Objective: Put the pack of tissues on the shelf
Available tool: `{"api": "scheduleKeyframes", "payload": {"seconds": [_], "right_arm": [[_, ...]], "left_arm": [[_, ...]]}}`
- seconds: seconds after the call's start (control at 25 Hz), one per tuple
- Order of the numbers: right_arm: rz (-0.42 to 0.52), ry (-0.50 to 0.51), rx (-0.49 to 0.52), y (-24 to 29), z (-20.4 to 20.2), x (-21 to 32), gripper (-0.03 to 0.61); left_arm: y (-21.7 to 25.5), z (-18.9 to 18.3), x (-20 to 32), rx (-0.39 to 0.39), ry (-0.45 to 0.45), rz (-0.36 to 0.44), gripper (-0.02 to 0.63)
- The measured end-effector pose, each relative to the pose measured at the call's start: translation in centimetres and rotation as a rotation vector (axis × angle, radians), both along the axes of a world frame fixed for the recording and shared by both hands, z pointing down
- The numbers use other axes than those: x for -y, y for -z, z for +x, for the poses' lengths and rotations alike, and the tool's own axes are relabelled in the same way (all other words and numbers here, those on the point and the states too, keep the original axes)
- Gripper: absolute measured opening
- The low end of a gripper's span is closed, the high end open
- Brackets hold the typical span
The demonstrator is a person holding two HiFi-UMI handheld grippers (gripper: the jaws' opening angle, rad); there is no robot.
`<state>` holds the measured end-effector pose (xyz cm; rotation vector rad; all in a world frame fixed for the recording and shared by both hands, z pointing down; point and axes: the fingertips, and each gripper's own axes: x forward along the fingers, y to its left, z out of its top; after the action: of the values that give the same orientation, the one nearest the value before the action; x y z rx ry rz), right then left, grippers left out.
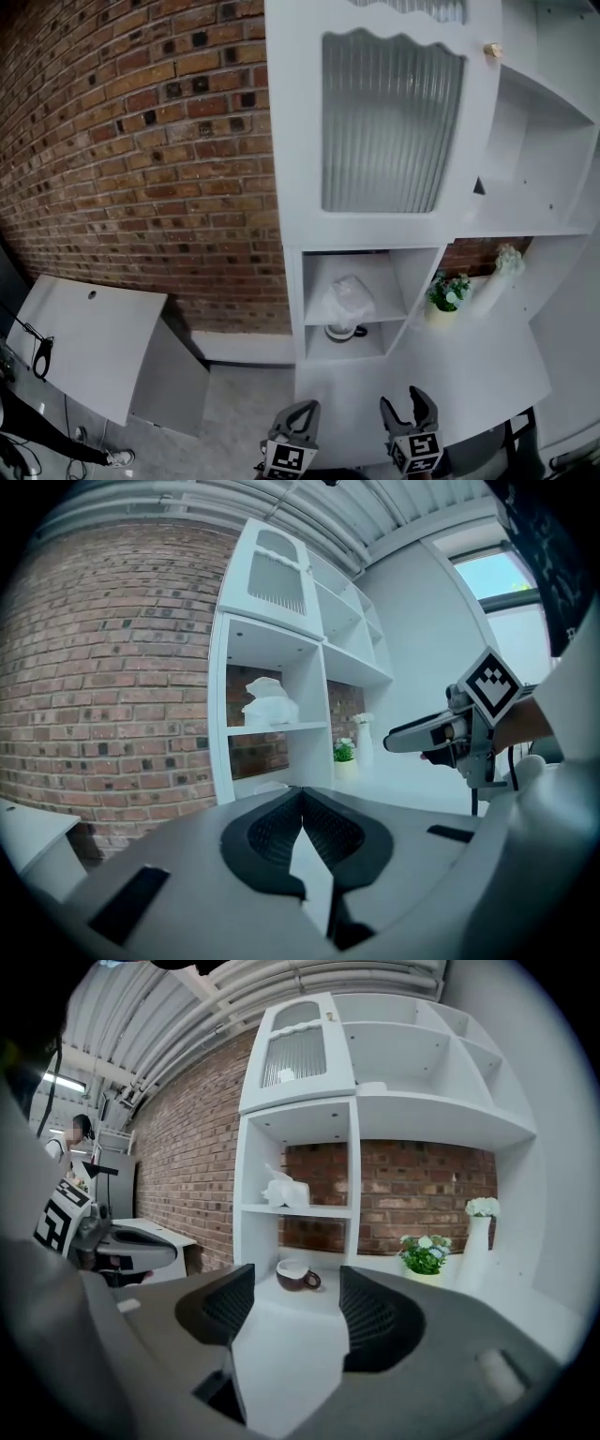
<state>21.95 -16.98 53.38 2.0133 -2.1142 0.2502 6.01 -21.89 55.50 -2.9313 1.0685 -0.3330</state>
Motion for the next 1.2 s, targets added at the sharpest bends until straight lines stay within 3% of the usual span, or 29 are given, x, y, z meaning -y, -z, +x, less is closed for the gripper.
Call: {"api": "scheduleKeyframes", "payload": {"seconds": [0.24,0.4,0.64,1.2], "right_arm": [[0.007,0.032,-0.009,-1.3,-0.9,-1.7,0.204],[0.012,-0.009,-0.009,-1.6,-0.4,-2.3,0.097],[0.018,-0.038,-0.018,-1.7,0.7,-2.4,0.006],[-0.008,-0.045,-0.025,-2.6,1.0,-1.7,0.005]], "left_arm": [[-0.1,1.0,-0.3,0.007,-0.026,0.0,0.011],[-0.2,1.6,-0.4,0.006,-0.034,0.002,0.011],[0.1,2.3,-0.1,0.008,-0.042,0.018,0.011],[-0.2,1.6,0.5,0.018,-0.013,0.011,0.009]]}}
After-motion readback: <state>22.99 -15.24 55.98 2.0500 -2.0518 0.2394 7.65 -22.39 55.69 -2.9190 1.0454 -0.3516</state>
